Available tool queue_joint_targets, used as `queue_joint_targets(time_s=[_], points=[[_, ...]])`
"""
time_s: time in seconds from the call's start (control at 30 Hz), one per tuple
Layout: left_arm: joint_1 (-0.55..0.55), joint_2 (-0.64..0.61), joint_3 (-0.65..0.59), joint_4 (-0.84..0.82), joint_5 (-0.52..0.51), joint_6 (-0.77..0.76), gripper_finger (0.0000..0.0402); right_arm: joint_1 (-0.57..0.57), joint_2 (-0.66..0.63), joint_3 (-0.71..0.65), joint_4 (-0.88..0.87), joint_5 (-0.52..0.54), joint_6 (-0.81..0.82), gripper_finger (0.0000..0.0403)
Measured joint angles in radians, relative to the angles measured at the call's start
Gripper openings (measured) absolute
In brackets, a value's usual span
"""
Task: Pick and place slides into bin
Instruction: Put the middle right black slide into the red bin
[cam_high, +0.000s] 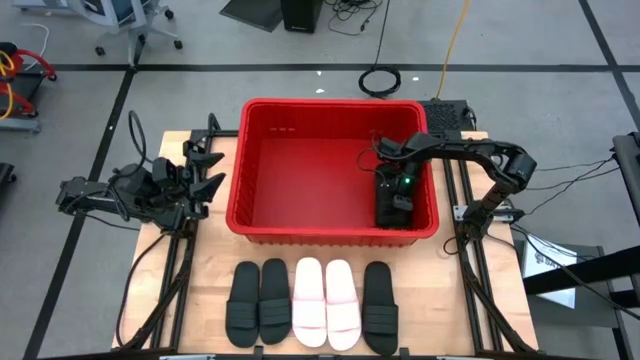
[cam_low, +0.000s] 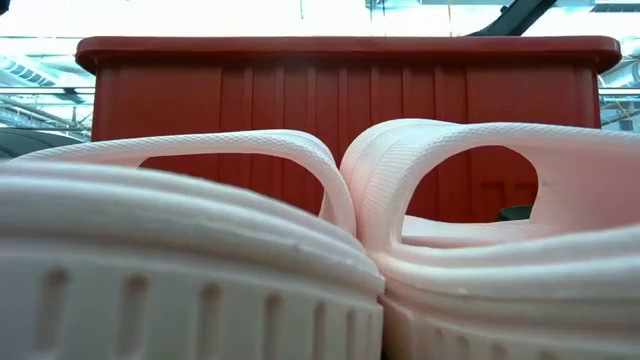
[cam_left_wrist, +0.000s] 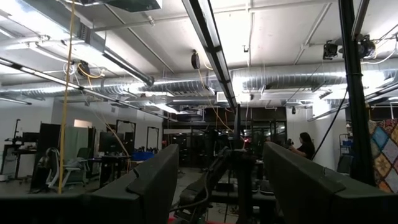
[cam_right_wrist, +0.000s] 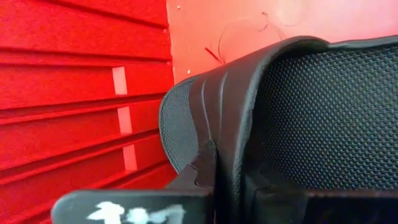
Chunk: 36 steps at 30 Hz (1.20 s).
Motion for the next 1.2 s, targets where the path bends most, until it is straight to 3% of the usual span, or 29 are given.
queue_joint_targets(time_s=[0.17, 0.4, 0.63, 0.77, 1.2], points=[[0.000, 0.000, 0.000, 0.025, -0.008, 0.022, 0.0241, 0.000, 0.000, 0.000, 0.005, 0.000, 0.018, 0.0013], [0.000, 0.000, 0.000, 0.086, -0.012, 0.162, 0.0241, 0.000, 0.000, 0.000, -0.011, 0.004, 0.018, 0.0050], [0.000, 0.000, 0.000, 0.104, -0.141, 0.236, 0.0241, 0.000, 0.001, 0.000, -0.036, 0.007, -0.001, 0.0096], [0.000, 0.000, 0.000, 0.107, -0.182, 0.243, 0.0241, 0.000, 0.001, 0.000, -0.036, 0.005, -0.005, 0.0125], [0.000, 0.000, 0.000, 0.107, -0.183, 0.248, 0.0241, -0.001, -0.030, 0.031, -0.065, 0.006, 0.007, 0.0208]])
